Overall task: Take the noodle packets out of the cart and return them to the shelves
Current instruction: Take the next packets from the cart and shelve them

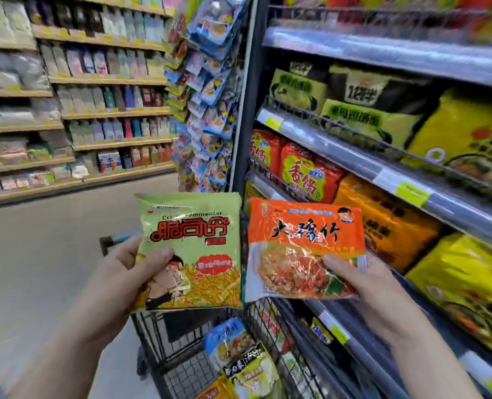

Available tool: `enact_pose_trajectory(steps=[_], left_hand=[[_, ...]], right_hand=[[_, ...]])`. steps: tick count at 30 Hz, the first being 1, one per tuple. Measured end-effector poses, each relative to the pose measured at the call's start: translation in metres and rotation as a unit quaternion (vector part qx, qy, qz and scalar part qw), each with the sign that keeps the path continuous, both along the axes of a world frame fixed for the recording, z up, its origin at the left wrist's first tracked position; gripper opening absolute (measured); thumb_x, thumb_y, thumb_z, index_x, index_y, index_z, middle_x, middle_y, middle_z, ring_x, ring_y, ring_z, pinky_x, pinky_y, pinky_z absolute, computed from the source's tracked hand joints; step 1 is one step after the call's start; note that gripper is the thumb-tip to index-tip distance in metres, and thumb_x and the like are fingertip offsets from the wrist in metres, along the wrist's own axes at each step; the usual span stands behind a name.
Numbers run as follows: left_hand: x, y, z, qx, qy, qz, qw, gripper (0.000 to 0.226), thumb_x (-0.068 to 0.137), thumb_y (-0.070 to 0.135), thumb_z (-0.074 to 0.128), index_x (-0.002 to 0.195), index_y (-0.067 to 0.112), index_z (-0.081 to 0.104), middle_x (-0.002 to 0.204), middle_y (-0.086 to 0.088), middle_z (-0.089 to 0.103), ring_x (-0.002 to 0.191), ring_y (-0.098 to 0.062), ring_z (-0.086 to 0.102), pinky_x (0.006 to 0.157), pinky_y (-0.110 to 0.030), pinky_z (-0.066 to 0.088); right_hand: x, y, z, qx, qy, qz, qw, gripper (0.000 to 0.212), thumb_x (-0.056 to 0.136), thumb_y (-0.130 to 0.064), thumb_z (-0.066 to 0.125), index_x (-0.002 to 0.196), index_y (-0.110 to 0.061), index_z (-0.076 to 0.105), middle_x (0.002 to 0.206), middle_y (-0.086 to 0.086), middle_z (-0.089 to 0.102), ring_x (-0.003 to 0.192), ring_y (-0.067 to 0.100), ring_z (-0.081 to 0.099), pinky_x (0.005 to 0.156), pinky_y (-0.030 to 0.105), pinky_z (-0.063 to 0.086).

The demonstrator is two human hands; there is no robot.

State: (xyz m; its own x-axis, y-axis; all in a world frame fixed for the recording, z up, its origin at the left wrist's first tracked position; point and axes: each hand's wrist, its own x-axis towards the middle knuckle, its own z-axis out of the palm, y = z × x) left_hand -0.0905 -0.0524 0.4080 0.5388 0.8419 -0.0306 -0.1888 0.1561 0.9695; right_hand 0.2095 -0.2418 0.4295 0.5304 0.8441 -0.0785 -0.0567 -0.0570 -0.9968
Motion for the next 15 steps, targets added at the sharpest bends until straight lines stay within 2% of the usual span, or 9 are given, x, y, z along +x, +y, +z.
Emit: enact_pose_trajectory(steps=[2, 3, 5, 7, 8, 10, 12, 13, 15], left_hand=[[0.012, -0.009, 0.007, 0.0, 0.001, -0.035, 0.999, 0.093, 0.038, 0.052, 0.101, 0.115, 0.011, 0.07, 0.107, -0.019, 0.078, 0.081, -0.031, 0.078, 0.063, -0.033, 0.064], [0.02, -0.013, 0.011, 0.001, -0.004, -0.054, 0.999, 0.082, 0.049, 0.044, 0.098, 0.117, 0.01, 0.069, 0.108, -0.019, 0.077, 0.081, -0.03, 0.078, 0.063, -0.033, 0.064], [0.038, -0.028, 0.024, -0.003, -0.014, -0.077, 0.997, 0.06, 0.064, 0.028, 0.081, 0.119, 0.01, 0.067, 0.108, -0.018, 0.078, 0.079, -0.028, 0.078, 0.062, -0.032, 0.064], [0.057, -0.047, 0.036, 0.006, -0.013, -0.104, 0.994, 0.053, 0.067, 0.027, 0.076, 0.117, 0.012, 0.068, 0.106, -0.016, 0.079, 0.079, -0.027, 0.079, 0.06, -0.031, 0.063], [0.067, -0.059, 0.043, 0.016, -0.014, -0.123, 0.992, 0.054, 0.065, 0.03, 0.082, 0.115, 0.014, 0.07, 0.106, -0.015, 0.079, 0.08, -0.027, 0.079, 0.06, -0.03, 0.063], [0.085, -0.083, 0.052, 0.043, -0.021, -0.171, 0.984, 0.076, 0.046, 0.045, 0.098, 0.112, 0.018, 0.073, 0.108, -0.012, 0.079, 0.086, -0.028, 0.079, 0.062, -0.031, 0.063], [0.104, -0.109, 0.06, 0.052, -0.021, -0.198, 0.979, 0.099, 0.029, 0.058, 0.1, 0.116, 0.018, 0.073, 0.112, -0.011, 0.078, 0.093, -0.029, 0.078, 0.067, -0.033, 0.064], [0.112, -0.123, 0.062, 0.062, -0.025, -0.206, 0.976, 0.106, 0.029, 0.062, 0.099, 0.121, 0.018, 0.071, 0.115, -0.01, 0.077, 0.097, -0.029, 0.077, 0.073, -0.036, 0.064], [0.127, -0.156, 0.069, 0.076, -0.02, -0.21, 0.975, 0.119, 0.032, 0.069, 0.096, 0.135, 0.02, 0.063, 0.126, -0.004, 0.074, 0.11, -0.026, 0.073, 0.095, -0.045, 0.058]], right_hand=[[-0.001, -0.028, 0.008, 0.008, -0.01, -0.035, 0.999, 0.068, 0.067, -0.043, 0.091, 0.125, -0.017, 0.068, 0.118, 0.005, 0.078, 0.106, 0.025, 0.076, 0.074, 0.029, 0.063], [-0.003, -0.044, 0.013, 0.009, -0.015, -0.058, 0.998, 0.066, 0.067, -0.042, 0.091, 0.124, -0.016, 0.068, 0.117, 0.006, 0.078, 0.105, 0.025, 0.076, 0.072, 0.028, 0.062], [-0.005, -0.079, 0.026, 0.024, -0.016, -0.103, 0.994, 0.045, 0.078, -0.026, 0.08, 0.12, -0.013, 0.068, 0.112, 0.006, 0.08, 0.098, 0.02, 0.078, 0.066, 0.023, 0.06], [-0.008, -0.116, 0.038, 0.034, -0.019, -0.129, 0.991, 0.048, 0.077, -0.024, 0.08, 0.121, -0.014, 0.067, 0.111, 0.006, 0.08, 0.099, 0.021, 0.078, 0.067, 0.025, 0.061], [-0.007, -0.136, 0.041, 0.032, -0.029, -0.139, 0.989, 0.054, 0.074, -0.027, 0.085, 0.123, -0.014, 0.066, 0.113, 0.006, 0.079, 0.102, 0.024, 0.077, 0.071, 0.027, 0.062], [-0.01, -0.176, 0.05, 0.041, -0.037, -0.18, 0.982, 0.05, 0.073, -0.025, 0.085, 0.118, -0.013, 0.068, 0.11, 0.007, 0.08, 0.1, 0.023, 0.077, 0.071, 0.025, 0.062], [-0.015, -0.22, 0.057, 0.055, -0.043, -0.231, 0.97, 0.036, 0.078, -0.02, 0.076, 0.113, -0.013, 0.07, 0.105, 0.006, 0.081, 0.092, 0.019, 0.079, 0.064, 0.021, 0.06], [-0.018, -0.242, 0.061, 0.059, -0.051, -0.244, 0.967, 0.036, 0.079, -0.019, 0.073, 0.114, -0.014, 0.07, 0.105, 0.005, 0.081, 0.093, 0.018, 0.078, 0.064, 0.021, 0.059], [-0.025, -0.289, 0.066, 0.07, -0.068, -0.272, 0.957, 0.04, 0.077, -0.024, 0.075, 0.116, -0.016, 0.071, 0.107, 0.002, 0.081, 0.096, 0.016, 0.078, 0.066, 0.019, 0.058]])
